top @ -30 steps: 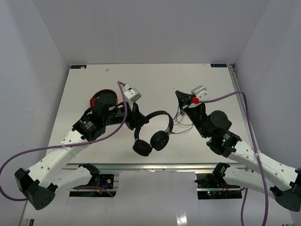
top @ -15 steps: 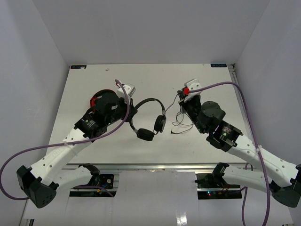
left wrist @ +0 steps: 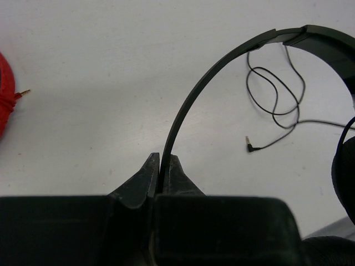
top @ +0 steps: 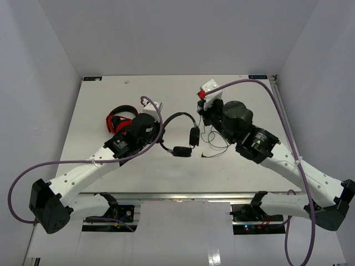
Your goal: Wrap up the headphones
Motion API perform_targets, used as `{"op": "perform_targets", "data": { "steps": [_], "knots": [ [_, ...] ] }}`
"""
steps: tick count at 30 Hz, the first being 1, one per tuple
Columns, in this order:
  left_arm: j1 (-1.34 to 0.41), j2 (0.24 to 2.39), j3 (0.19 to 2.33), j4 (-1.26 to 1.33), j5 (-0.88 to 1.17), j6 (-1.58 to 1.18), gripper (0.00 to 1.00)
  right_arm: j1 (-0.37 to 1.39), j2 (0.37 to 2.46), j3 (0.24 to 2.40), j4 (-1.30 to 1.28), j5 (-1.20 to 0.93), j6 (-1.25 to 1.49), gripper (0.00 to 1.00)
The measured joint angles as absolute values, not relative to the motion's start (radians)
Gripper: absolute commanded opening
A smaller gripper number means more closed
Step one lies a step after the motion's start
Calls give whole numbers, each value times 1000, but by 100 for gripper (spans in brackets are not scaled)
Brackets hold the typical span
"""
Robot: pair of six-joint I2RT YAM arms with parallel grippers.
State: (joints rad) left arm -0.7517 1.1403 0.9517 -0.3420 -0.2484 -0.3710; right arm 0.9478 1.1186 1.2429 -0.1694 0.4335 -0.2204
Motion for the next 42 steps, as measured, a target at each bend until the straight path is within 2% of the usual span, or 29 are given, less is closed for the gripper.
{"op": "perform_targets", "data": {
  "steps": [10,18,23,35,42],
  "knots": [
    [-770,1229,935,-331,-506,-464,0,945,1251,1307,-366,249,-148,8],
    [-773,1245,924,-346,-652,-571,0,950,1257,1302,-390,32,-76,8],
    [-773,1256,924,-361,-668,-649,0,974,1281,1266,-354,-49,-36,8],
    [-773,1256,931,-442,-667,-821,0,1077,1367,1164,-252,-13,45,8],
    [-776,1252,941,-512,-663,-915,0,1138,1321,1016,-89,144,103,8]
  ]
}}
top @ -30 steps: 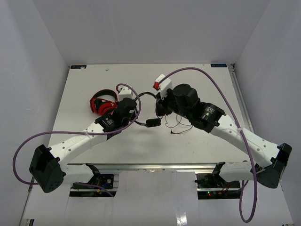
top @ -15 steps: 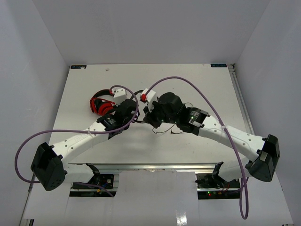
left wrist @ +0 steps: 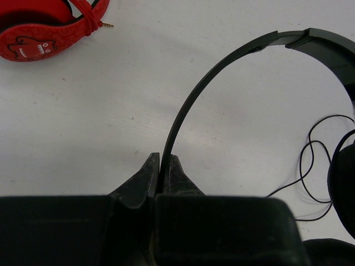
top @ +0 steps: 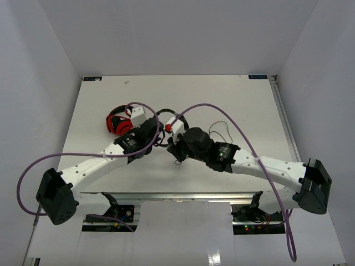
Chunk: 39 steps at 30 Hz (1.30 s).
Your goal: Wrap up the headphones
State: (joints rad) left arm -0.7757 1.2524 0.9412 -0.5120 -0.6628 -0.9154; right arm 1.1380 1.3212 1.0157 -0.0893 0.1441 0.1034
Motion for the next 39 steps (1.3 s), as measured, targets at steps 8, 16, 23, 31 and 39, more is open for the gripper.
{"op": "perform_targets", "data": {
  "steps": [8,16,23,31,39],
  "knots": [
    [-778,1176,945,-529,-613,-992,0,1232,1252,835,64,312,166,8],
    [-778,1112,945,-532,-584,-1031,0,1273,1239,741,202,415,193,8],
    [-778,1044,941,-550,-582,-1039,0,1274,1192,661,310,458,205,8],
    [-778,1000,938,-554,-580,-1066,0,1294,1187,628,425,462,211,8],
    [-778,999,931,-553,-593,-1090,0,1381,1268,677,446,537,210,8]
  ]
}}
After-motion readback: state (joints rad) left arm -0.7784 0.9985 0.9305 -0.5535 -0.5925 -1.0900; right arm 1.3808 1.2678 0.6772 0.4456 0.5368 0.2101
